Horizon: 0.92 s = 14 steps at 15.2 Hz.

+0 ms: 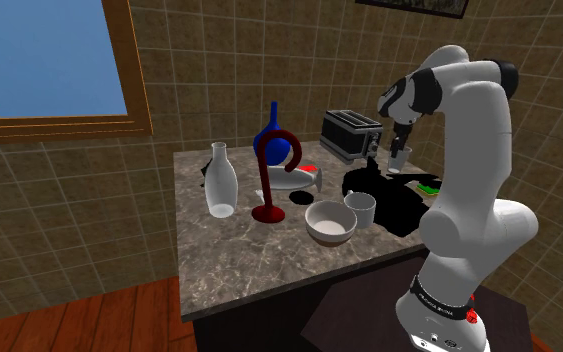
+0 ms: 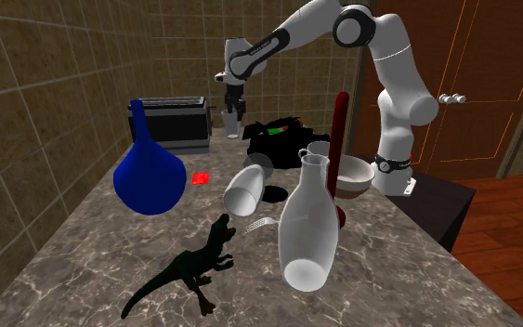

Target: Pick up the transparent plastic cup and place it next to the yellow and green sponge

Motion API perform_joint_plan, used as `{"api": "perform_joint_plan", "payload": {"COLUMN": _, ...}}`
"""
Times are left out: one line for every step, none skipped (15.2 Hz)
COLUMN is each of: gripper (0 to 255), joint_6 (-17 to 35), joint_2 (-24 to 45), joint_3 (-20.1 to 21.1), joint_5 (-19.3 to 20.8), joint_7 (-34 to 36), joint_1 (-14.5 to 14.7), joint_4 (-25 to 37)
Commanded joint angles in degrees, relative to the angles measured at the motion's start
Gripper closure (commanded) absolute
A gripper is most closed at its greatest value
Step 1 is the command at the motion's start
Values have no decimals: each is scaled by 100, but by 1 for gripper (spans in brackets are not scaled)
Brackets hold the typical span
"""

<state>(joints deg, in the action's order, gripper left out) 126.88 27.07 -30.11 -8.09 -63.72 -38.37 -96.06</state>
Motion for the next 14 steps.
{"api": "perform_joint_plan", "payload": {"gripper": 0, "joint_6": 0, "joint_2": 0, "joint_3": 0, "joint_5": 0, "joint_7": 0, "joint_1": 0, "joint_4": 0}}
{"api": "perform_joint_plan", "payload": {"gripper": 0, "joint_6": 0, "joint_2": 0, "joint_3": 0, "joint_5": 0, "joint_7": 0, "joint_1": 0, "joint_4": 0}}
{"api": "perform_joint_plan", "payload": {"gripper": 0, "joint_6": -140, "joint_2": -107, "joint_3": -31, "joint_5": 58, "joint_7": 35, "joint_1": 41, "joint_4": 42}}
{"api": "perform_joint_plan", "payload": {"gripper": 0, "joint_6": -284, "joint_2": -208, "joint_3": -60, "joint_5": 114, "joint_7": 69, "joint_1": 79, "joint_4": 92}}
{"api": "perform_joint_plan", "payload": {"gripper": 0, "joint_6": -432, "joint_2": -305, "joint_3": -87, "joint_5": 168, "joint_7": 101, "joint_1": 116, "joint_4": 151}}
{"api": "perform_joint_plan", "payload": {"gripper": 0, "joint_6": -550, "joint_2": -377, "joint_3": -105, "joint_5": 209, "joint_7": 126, "joint_1": 142, "joint_4": 203}}
{"api": "perform_joint_plan", "payload": {"gripper": 0, "joint_6": -550, "joint_2": -378, "joint_3": -104, "joint_5": 209, "joint_7": 126, "joint_1": 142, "joint_4": 203}}
{"api": "perform_joint_plan", "payload": {"gripper": 0, "joint_6": -550, "joint_2": -379, "joint_3": -105, "joint_5": 210, "joint_7": 127, "joint_1": 142, "joint_4": 202}}
{"api": "perform_joint_plan", "payload": {"gripper": 0, "joint_6": -550, "joint_2": -378, "joint_3": -104, "joint_5": 209, "joint_7": 126, "joint_1": 142, "joint_4": 203}}
{"api": "perform_joint_plan", "payload": {"gripper": 0, "joint_6": -550, "joint_2": -378, "joint_3": -104, "joint_5": 209, "joint_7": 126, "joint_1": 142, "joint_4": 203}}
{"api": "perform_joint_plan", "payload": {"gripper": 0, "joint_6": -550, "joint_2": -378, "joint_3": -104, "joint_5": 209, "joint_7": 126, "joint_1": 142, "joint_4": 203}}
{"api": "perform_joint_plan", "payload": {"gripper": 0, "joint_6": -550, "joint_2": -378, "joint_3": -104, "joint_5": 209, "joint_7": 126, "joint_1": 142, "joint_4": 203}}
{"api": "perform_joint_plan", "payload": {"gripper": 0, "joint_6": -550, "joint_2": -378, "joint_3": -104, "joint_5": 209, "joint_7": 126, "joint_1": 142, "joint_4": 203}}
{"api": "perform_joint_plan", "payload": {"gripper": 0, "joint_6": -550, "joint_2": -378, "joint_3": -104, "joint_5": 209, "joint_7": 126, "joint_1": 142, "joint_4": 203}}
